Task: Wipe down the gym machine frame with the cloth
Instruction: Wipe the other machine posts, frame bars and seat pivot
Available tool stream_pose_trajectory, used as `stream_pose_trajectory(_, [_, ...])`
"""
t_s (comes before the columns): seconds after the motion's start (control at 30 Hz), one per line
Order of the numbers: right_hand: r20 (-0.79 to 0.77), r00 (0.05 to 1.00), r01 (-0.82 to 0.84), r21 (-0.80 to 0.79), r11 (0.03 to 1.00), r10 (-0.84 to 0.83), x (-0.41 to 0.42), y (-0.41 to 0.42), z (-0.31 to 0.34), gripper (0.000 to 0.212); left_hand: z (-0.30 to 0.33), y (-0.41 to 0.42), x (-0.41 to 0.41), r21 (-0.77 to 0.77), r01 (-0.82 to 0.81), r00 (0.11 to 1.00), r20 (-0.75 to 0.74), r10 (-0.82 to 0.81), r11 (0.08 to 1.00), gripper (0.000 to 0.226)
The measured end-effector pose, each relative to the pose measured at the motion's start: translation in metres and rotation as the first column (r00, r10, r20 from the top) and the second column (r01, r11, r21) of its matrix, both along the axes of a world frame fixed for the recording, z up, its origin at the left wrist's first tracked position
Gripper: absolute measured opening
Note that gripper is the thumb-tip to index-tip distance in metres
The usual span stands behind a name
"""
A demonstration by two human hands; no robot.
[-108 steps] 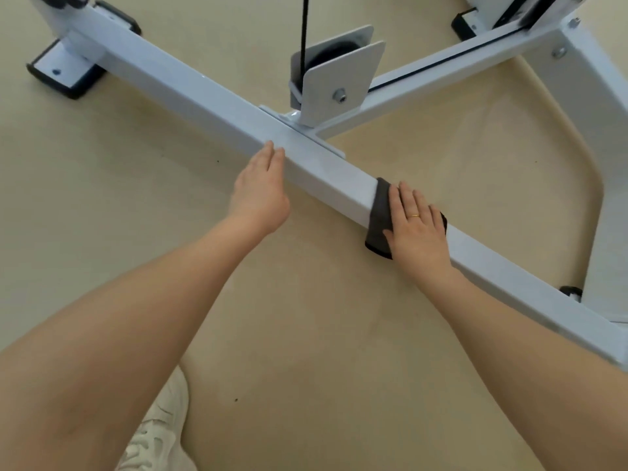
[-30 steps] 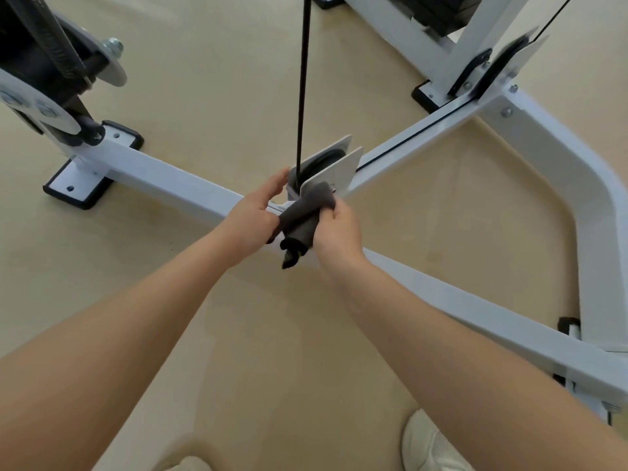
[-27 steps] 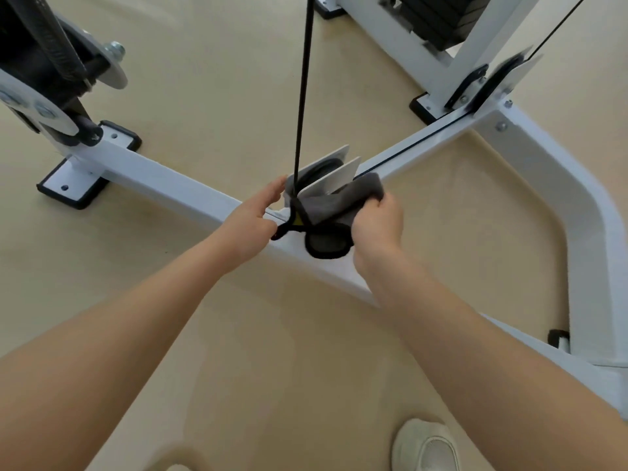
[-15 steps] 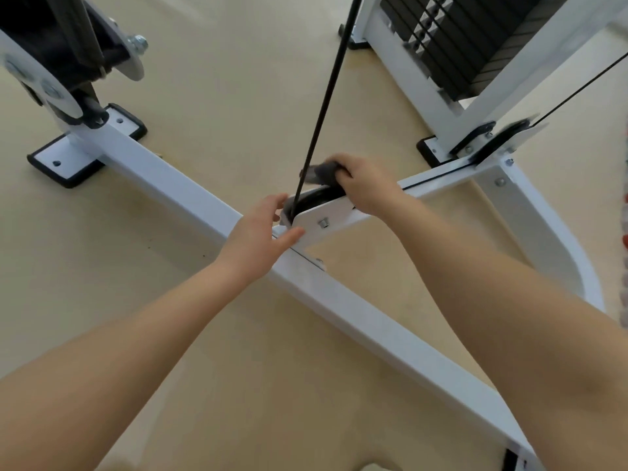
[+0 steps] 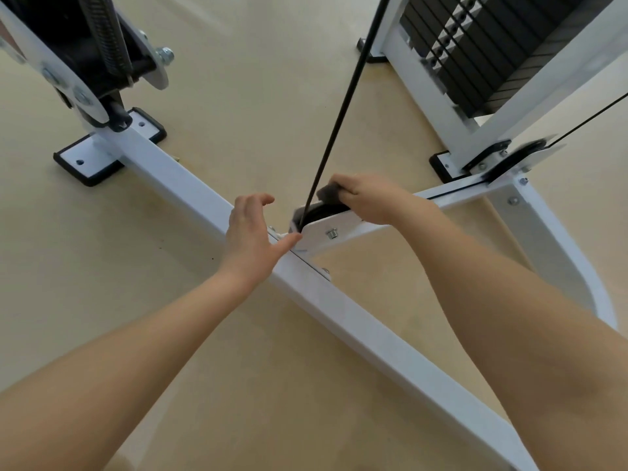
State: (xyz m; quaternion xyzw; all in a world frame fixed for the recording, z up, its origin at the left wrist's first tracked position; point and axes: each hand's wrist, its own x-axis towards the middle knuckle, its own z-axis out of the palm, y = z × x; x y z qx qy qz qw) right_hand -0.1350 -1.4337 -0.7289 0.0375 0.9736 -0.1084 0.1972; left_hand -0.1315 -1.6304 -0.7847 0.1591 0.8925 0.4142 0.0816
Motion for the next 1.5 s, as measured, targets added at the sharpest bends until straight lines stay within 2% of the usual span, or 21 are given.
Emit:
stream_pose_trajectory(0.07, [-0.05, 0.999, 0.0, 0.025, 1.0, 0.002, 0.006, 0.0, -0.002, 0.026, -0.001, -0.001, 0.0, -0.013, 0.045, 0.999, 0.002, -0.045, 0.999, 0.064])
stream_pose_trajectory(0.13, [-0.211, 0.974, -0.073, 0.048, 0.996, 0.081, 0.015, -0.012, -0.006, 0.028, -0.001, 0.0, 0.002, -0.017, 0.085, 0.996, 0.017, -0.085, 0.996, 0.066])
stream_pose_trajectory(0.23, [-0.428, 0.895, -0.158, -0.046, 0.986, 0.124, 0.033, -0.026, -0.01, 0.036, -0.002, -0.006, 0.001, -0.048, 0.155, 0.988, 0.02, -0.154, 0.987, 0.069])
stream_pose_trajectory(0.3, [-0.467, 0.884, -0.079, -0.081, 0.994, 0.032, 0.047, -0.027, -0.004, 0.035, -0.003, -0.013, -0.001, -0.089, 0.221, 0.975, 0.023, -0.22, 0.971, 0.07])
stream_pose_trajectory(0.43, [-0.573, 0.781, 0.27, -0.051, 0.961, -0.25, 0.09, -0.04, -0.002, 0.03, -0.012, -0.03, -0.009, -0.198, 0.315, 0.949, 0.063, -0.308, 0.928, 0.072])
stream_pose_trajectory(0.5, [-0.499, 0.789, 0.398, -0.026, 0.917, -0.357, 0.108, -0.058, -0.012, 0.032, -0.017, -0.038, -0.015, -0.234, 0.34, 0.941, 0.086, -0.329, 0.911, 0.074])
stream_pose_trajectory(0.57, [-0.339, 0.81, 0.485, -0.07, 0.872, -0.478, 0.114, -0.08, -0.026, 0.027, -0.02, -0.045, -0.022, -0.278, 0.362, 0.932, 0.098, -0.349, 0.89, 0.074])
stream_pose_trajectory(0.77, [-0.099, 0.672, 0.641, -0.418, 0.644, -0.734, 0.052, -0.152, -0.039, 0.02, -0.023, -0.086, -0.05, -0.424, 0.437, 0.897, 0.141, -0.419, 0.793, 0.075])
stream_pose_trajectory(0.83, [-0.101, 0.622, 0.65, -0.486, 0.584, -0.777, 0.028, -0.171, -0.032, 0.018, -0.022, -0.099, -0.066, -0.459, 0.442, 0.892, 0.138, -0.43, 0.77, 0.069])
stream_pose_trajectory(0.9, [-0.222, 0.578, 0.613, -0.517, 0.598, -0.785, 0.008, -0.179, -0.027, 0.02, -0.021, -0.106, -0.083, -0.476, 0.419, 0.903, 0.129, -0.41, 0.773, 0.065])
stream_pose_trajectory(0.93, [-0.351, 0.583, 0.585, -0.445, 0.678, -0.733, 0.002, -0.183, -0.025, 0.022, -0.02, -0.109, -0.091, -0.485, 0.402, 0.911, 0.125, -0.393, 0.777, 0.064])
stream_pose_trajectory(1.0, [-0.646, 0.609, 0.525, -0.106, 0.845, -0.459, -0.009, -0.186, -0.029, 0.026, -0.021, -0.113, -0.103, -0.507, 0.371, 0.925, 0.127, -0.359, 0.778, 0.064])
stream_pose_trajectory(1.03, [-0.681, 0.643, 0.486, 0.007, 0.874, -0.351, -0.01, -0.188, -0.031, 0.029, -0.022, -0.115, -0.108, -0.517, 0.362, 0.929, 0.133, -0.345, 0.776, 0.065])
stream_pose_trajectory(1.07, [-0.645, 0.71, 0.443, 0.1, 0.891, -0.281, -0.011, -0.189, -0.041, 0.032, -0.023, -0.116, -0.112, -0.527, 0.356, 0.932, 0.139, -0.335, 0.772, 0.066])
stream_pose_trajectory(1.13, [-0.298, 0.905, 0.349, 0.113, 0.93, -0.303, -0.01, -0.193, -0.066, 0.045, -0.027, -0.118, -0.118, -0.544, 0.356, 0.933, 0.153, -0.327, 0.76, 0.067])
stream_pose_trajectory(1.17, [-0.107, 0.94, 0.331, 0.064, 0.942, -0.323, -0.006, -0.193, -0.08, 0.05, -0.03, -0.119, -0.12, -0.553, 0.359, 0.932, 0.161, -0.326, 0.752, 0.067])
stream_pose_trajectory(1.2, [-0.006, 0.938, 0.346, 0.007, 0.938, -0.346, -0.002, -0.193, -0.088, 0.053, -0.034, -0.119, -0.121, -0.562, 0.367, 0.929, 0.172, -0.329, 0.742, 0.067])
stream_pose_trajectory(1.3, [-0.08, 0.884, 0.441, -0.182, 0.879, -0.46, -0.003, -0.189, -0.099, 0.046, -0.044, -0.122, -0.122, -0.565, 0.385, 0.921, 0.191, -0.339, 0.73, 0.068])
stream_pose_trajectory(1.37, [-0.115, 0.856, 0.47, -0.235, 0.851, -0.505, -0.016, -0.188, -0.104, 0.04, -0.047, -0.125, -0.122, -0.55, 0.384, 0.921, 0.169, -0.351, 0.742, 0.069])
stream_pose_trajectory(1.43, [-0.089, 0.869, 0.455, -0.244, 0.856, -0.487, -0.033, -0.196, -0.108, 0.036, -0.046, -0.129, -0.125, -0.533, 0.375, 0.925, 0.16, -0.346, 0.758, 0.069])
stream_pose_trajectory(1.5, [-0.04, 0.924, 0.363, -0.232, 0.903, -0.381, -0.049, -0.211, -0.111, 0.033, -0.043, -0.133, -0.129, -0.541, 0.383, 0.919, 0.143, -0.366, 0.749, 0.067])
